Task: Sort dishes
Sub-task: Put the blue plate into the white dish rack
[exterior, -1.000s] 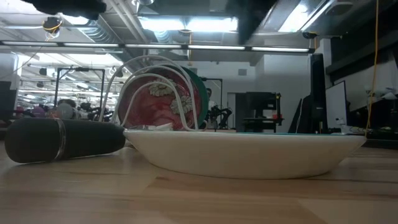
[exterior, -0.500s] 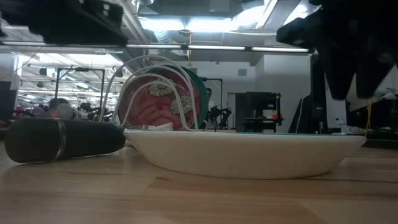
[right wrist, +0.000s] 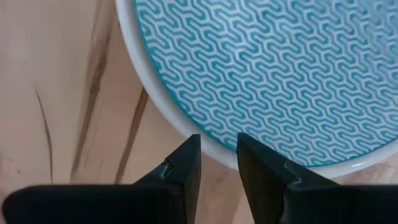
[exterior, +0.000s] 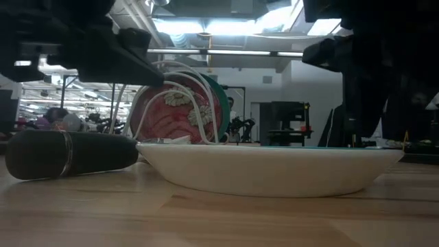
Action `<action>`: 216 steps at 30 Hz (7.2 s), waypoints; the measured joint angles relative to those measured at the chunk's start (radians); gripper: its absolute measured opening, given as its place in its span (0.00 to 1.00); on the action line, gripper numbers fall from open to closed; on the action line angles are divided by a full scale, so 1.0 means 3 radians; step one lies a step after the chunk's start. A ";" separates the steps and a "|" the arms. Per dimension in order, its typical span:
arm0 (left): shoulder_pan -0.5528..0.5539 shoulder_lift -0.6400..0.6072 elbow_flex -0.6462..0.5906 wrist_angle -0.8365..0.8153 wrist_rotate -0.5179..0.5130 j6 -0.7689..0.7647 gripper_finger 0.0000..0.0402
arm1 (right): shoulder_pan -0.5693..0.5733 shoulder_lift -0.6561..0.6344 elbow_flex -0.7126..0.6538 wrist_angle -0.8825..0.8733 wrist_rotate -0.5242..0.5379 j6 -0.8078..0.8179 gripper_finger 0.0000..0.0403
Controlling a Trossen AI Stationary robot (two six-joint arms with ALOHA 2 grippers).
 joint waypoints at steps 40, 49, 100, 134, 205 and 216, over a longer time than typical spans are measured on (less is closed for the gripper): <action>0.0253 -0.0029 0.0000 -0.0024 0.0020 0.0187 0.00 | 0.0000 0.0210 -0.0016 0.0337 0.0469 -0.0540 0.27; 0.0251 -0.0029 0.0000 -0.0029 -0.0186 -0.0118 0.09 | 0.0000 0.0210 -0.0016 0.0346 0.0470 -0.0530 0.27; 0.0256 -0.0029 0.0001 -0.0715 0.0477 -0.3776 0.45 | -0.0358 0.0210 -0.0003 0.0820 0.0540 -0.1143 0.27; 0.0256 -0.0029 0.0001 -0.0723 0.0470 -0.3779 0.45 | -0.0069 0.0097 -0.0234 0.0512 0.0087 -0.1217 0.27; 0.0716 0.0046 0.0006 -0.0654 0.0857 -0.4811 0.45 | -0.0074 0.0106 -0.0370 0.0938 0.0403 -0.1381 0.27; 0.0720 0.0521 0.0116 -0.0071 0.1155 -0.4745 0.45 | -0.0168 0.0109 -0.0372 0.1040 0.0381 -0.1496 0.27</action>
